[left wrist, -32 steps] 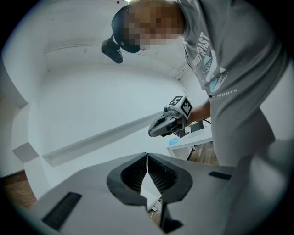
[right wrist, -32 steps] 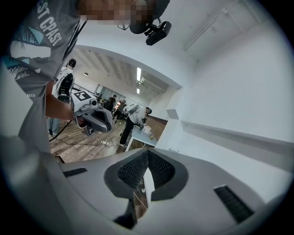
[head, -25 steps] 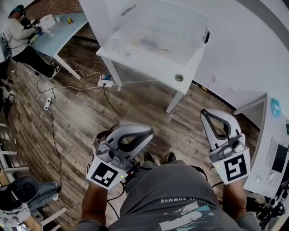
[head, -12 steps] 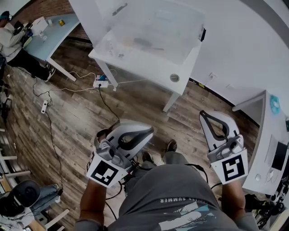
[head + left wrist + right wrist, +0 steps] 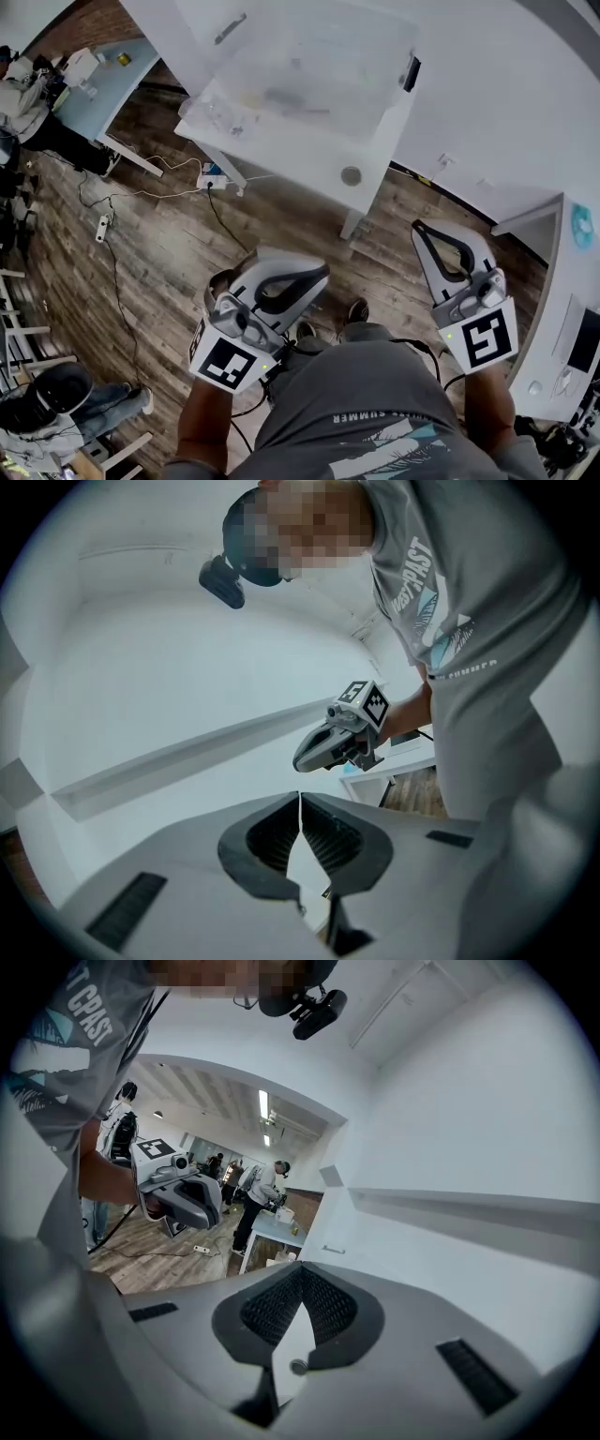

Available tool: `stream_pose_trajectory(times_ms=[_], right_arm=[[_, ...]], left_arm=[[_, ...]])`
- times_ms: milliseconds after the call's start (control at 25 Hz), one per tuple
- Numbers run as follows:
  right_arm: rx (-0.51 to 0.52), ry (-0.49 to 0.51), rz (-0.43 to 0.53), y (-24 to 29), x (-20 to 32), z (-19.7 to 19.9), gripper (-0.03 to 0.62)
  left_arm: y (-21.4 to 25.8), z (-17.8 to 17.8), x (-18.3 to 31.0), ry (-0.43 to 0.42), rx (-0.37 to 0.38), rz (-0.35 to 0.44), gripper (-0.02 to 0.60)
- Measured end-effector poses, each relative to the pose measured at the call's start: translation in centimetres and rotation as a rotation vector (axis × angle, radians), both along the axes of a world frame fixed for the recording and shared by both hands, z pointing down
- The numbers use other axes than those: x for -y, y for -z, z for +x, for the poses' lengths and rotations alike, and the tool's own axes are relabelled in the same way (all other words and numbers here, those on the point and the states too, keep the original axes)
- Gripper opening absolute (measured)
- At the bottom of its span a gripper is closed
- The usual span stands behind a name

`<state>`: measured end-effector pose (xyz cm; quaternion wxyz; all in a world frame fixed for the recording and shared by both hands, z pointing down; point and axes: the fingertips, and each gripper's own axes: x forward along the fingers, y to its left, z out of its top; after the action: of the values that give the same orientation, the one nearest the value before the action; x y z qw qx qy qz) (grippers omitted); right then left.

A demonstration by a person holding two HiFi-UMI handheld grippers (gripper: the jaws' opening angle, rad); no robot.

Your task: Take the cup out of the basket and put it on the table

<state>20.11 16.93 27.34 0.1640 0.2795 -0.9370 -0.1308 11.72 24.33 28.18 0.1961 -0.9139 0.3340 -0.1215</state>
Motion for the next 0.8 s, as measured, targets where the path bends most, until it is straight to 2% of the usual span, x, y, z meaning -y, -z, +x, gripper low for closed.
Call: stream_pose_trajectory(times_ms=[200,360,560,800], right_arm=[[0.026,0.012,-0.022,0.2,3.0,1.8,0.011],[0.042,-0.011,-0.053,-0.4,5.3,2.4,0.011],[0.064,-0.041,-0.071,-0.8,6.9,0.6,0.011],[0.037,-0.086,-0.067,-0.3,8.6,-2.9,0.011]], left_arm=[[0.3,2.5,2.5,0.011,0.010,-0.003,0.015],[-0.5,2.7,3.8,0.019,0.027,-0.028,0.015],[-1.7,0.7,5.6,-0.026,0.044,-0.054,0.015],[-1.1,-3.4,9.0,-0.072,-0.005,-0.047,0.015]])
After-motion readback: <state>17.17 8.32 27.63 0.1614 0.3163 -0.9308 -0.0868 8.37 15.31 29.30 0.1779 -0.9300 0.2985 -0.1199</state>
